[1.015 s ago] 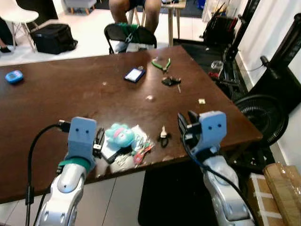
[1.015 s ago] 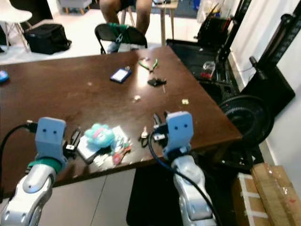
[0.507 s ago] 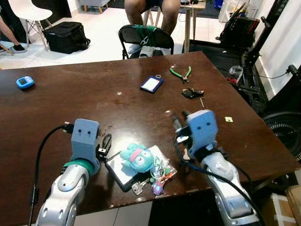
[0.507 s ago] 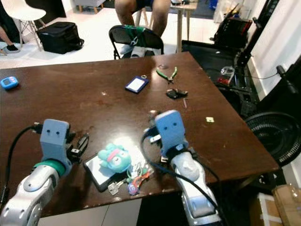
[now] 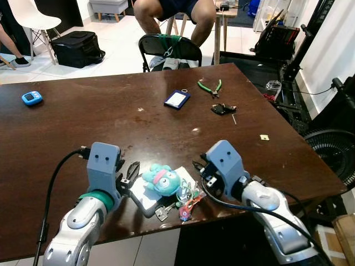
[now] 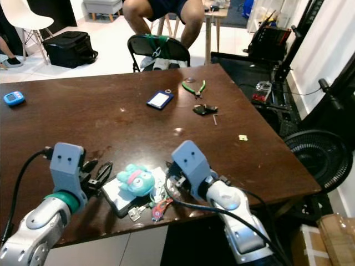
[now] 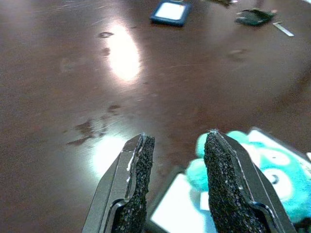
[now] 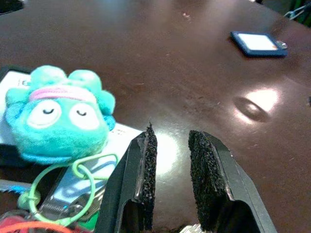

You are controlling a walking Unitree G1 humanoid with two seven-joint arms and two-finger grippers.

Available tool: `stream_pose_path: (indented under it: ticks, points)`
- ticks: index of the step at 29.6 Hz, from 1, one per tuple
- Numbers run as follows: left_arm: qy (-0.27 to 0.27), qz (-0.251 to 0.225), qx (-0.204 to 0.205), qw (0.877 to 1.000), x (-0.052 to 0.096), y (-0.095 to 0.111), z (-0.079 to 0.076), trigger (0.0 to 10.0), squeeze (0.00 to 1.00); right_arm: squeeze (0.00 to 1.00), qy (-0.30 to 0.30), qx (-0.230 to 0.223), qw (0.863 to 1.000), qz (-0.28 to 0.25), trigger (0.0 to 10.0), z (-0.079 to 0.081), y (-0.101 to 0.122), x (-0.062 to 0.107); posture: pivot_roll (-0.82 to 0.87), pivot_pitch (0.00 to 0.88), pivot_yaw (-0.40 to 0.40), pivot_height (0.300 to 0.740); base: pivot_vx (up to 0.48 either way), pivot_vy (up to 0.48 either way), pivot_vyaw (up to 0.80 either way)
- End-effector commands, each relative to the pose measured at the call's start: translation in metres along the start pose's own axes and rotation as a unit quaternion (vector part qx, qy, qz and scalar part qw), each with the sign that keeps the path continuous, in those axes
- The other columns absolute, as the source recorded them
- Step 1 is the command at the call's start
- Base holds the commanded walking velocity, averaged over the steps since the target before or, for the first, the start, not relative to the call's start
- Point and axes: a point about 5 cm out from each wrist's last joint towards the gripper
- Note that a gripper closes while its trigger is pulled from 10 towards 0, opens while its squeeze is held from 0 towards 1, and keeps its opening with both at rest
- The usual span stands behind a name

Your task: Hang keys on a hook

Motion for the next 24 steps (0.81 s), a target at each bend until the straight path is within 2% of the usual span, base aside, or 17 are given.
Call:
stream_pose_path:
  ticks: [1,2,5,7,9,10,11,12,15,16,21,23,24]
  points:
    - [-0.012,0.006,0.004,1.0,0.0,0.0,-0.004,10.0,0.0,0.0,0.0,-0.021,1.0,0.002,10.0,-0.002,-0.004,0.004,-0.12,0.035,0.085,0.74,0.0,0.0,0.0]
    - [-0.02,0.006,0.005,1.0,-0.001,0.001,-0.007,10.0,0.0,0.0,-0.022,-0.043,0.999,0.011,10.0,-0.012,-0.011,0.01,-0.14,0.042,0.102,0.74,0.0,0.0,0.0]
    - [-0.02,0.006,0.005,1.0,-0.001,0.001,-0.007,10.0,0.0,0.0,-0.022,-0.043,0.999,0.011,10.0,-0.012,-0.011,0.01,-0.14,0.042,0.102,0.74,0.0,0.0,0.0]
    - [-0.037,0.012,0.007,0.999,-0.007,0.001,-0.012,10.0,0.0,0.0,-0.079,-0.08,0.993,0.039,10.0,-0.033,-0.03,0.025,-0.18,0.05,0.137,0.74,0.0,0.0,0.0]
    - [-0.037,0.012,0.007,0.999,-0.007,0.001,-0.012,10.0,0.0,0.0,-0.079,-0.08,0.993,0.039,10.0,-0.033,-0.03,0.025,-0.18,0.05,0.137,0.74,0.0,0.0,0.0]
    - [-0.046,0.014,0.005,0.999,-0.01,0.001,-0.014,10.0,0.0,0.0,-0.102,-0.097,0.989,0.05,10.0,-0.041,-0.04,0.033,-0.18,0.05,0.144,0.74,0.0,0.0,0.0]
    - [-0.046,0.014,0.005,0.999,-0.01,0.001,-0.014,10.0,0.0,0.0,-0.102,-0.097,0.989,0.05,10.0,-0.041,-0.04,0.033,-0.18,0.05,0.144,0.74,0.0,0.0,0.0]
    - [-0.05,0.012,0.004,0.999,-0.014,0.003,-0.016,10.0,0.0,0.0,-0.118,-0.117,0.984,0.061,10.0,-0.045,-0.048,0.037,-0.18,0.048,0.147,0.74,0.0,0.0,0.0]
    - [-0.051,0.009,0.004,0.999,-0.016,0.005,-0.016,10.0,0.0,0.0,-0.125,-0.126,0.982,0.072,10.0,-0.045,-0.056,0.039,-0.17,0.046,0.143,0.74,0.0,0.0,0.0]
    - [-0.046,0.006,0.004,0.999,-0.016,0.007,-0.014,10.0,0.0,0.0,-0.118,-0.133,0.98,0.087,10.0,-0.04,-0.065,0.037,-0.15,0.044,0.138,0.74,0.0,0.0,0.0]
    - [-0.04,0.004,0.003,0.999,-0.015,0.009,-0.013,10.0,0.0,0.0,-0.109,-0.136,0.98,0.099,10.0,-0.035,-0.071,0.033,-0.14,0.044,0.134,0.74,0.0,0.0,0.0]
    - [-0.029,0.004,0.002,1.0,-0.011,0.008,-0.009,10.0,0.0,0.0,-0.067,-0.113,0.985,0.109,10.0,-0.023,-0.078,0.028,-0.13,0.058,0.127,0.74,0.0,0.0,0.0]
    - [-0.029,0.004,0.002,1.0,-0.011,0.008,-0.009,10.0,0.0,0.0,-0.067,-0.113,0.985,0.109,10.0,-0.023,-0.078,0.028,-0.13,0.058,0.127,0.74,0.0,0.0,0.0]
Point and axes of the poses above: a point about 5 cm out from each wrist's last joint towards the gripper, its own x axis pointing back from the gripper into the wrist, its own y axis along the axis of the wrist's last joint, z = x × y, and after that the axes turned 11 degrees about x, right-handed
